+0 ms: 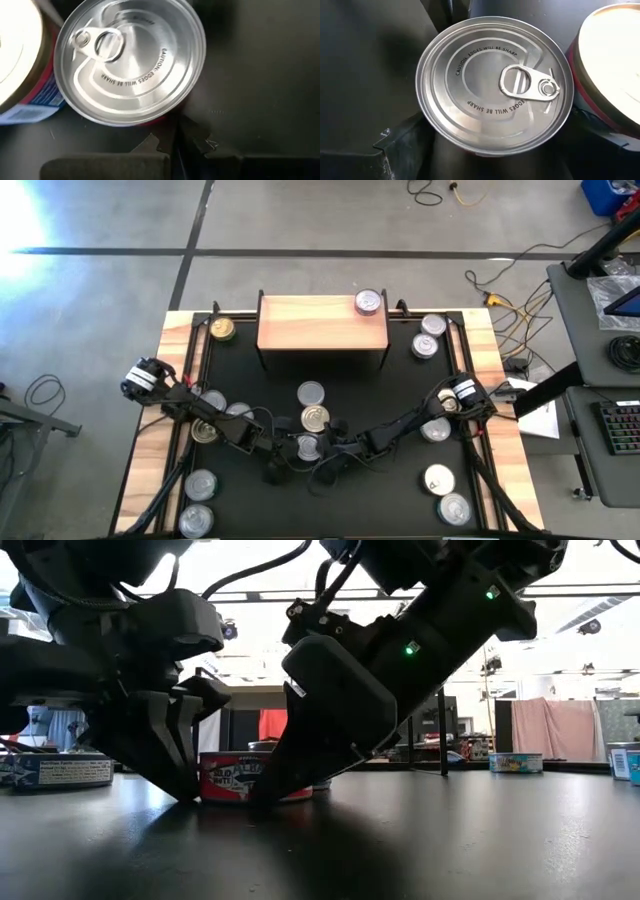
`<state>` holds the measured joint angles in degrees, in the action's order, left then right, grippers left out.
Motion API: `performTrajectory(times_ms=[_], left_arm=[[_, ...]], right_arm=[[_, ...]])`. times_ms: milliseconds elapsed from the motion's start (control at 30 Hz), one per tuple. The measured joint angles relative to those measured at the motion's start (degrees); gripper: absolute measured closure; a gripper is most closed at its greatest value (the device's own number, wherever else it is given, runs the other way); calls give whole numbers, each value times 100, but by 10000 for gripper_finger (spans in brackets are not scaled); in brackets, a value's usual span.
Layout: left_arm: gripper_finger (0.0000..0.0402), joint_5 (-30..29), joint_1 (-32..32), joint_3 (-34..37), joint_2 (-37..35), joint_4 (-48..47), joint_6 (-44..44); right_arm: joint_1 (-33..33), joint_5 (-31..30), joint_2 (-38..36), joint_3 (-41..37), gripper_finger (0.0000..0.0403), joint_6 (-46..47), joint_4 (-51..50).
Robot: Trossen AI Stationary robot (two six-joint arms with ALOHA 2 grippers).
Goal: Stack canned seafood by type on shelf
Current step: Stack the red tuna can on top of the other red tuna can on the shelf
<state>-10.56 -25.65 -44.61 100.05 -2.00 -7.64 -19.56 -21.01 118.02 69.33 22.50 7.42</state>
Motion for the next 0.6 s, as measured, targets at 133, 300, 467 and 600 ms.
performTrajectory(times_ms=[133,300,467,600], left_arm=[[402,196,67,-13,4,78,305],[402,830,349,-10,4,231,321],[401,1179,558,-4,8,351,1243],[401,1530,663,-154,131,798,1611]], right_arm=[[80,125,83,28,14,9,52],[186,307,91,43,3,-151,98],[257,285,164,36,2,-615,383],[281,-31,213,59,2,-992,739]])
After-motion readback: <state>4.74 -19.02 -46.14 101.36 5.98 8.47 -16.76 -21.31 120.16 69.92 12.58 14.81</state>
